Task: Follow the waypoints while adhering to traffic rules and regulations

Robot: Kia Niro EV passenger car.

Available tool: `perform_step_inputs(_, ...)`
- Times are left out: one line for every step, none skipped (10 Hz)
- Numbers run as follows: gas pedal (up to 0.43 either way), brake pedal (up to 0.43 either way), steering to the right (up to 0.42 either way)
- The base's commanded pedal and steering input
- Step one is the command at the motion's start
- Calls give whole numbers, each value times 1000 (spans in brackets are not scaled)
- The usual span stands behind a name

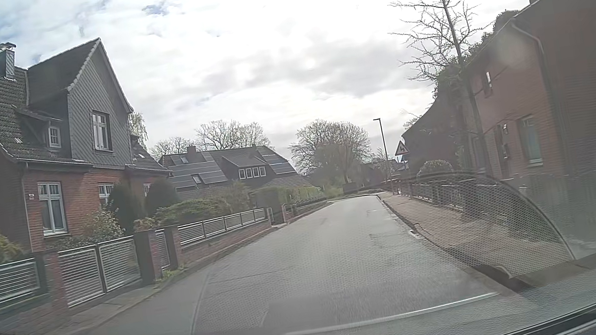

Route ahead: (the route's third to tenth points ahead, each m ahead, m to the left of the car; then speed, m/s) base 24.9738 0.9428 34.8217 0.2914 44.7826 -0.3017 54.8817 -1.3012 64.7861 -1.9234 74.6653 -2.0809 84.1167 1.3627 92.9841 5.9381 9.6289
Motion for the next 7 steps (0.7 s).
perform_step_inputs(150, 0, 15)
perform_step_inputs(150, 0, 15)
perform_step_inputs(150, 0, 15)
perform_step_inputs(150, 0, 15)
perform_step_inputs(150, 6, 15)
perform_step_inputs(150, 0, 16)
perform_step_inputs(150, 0, 16)
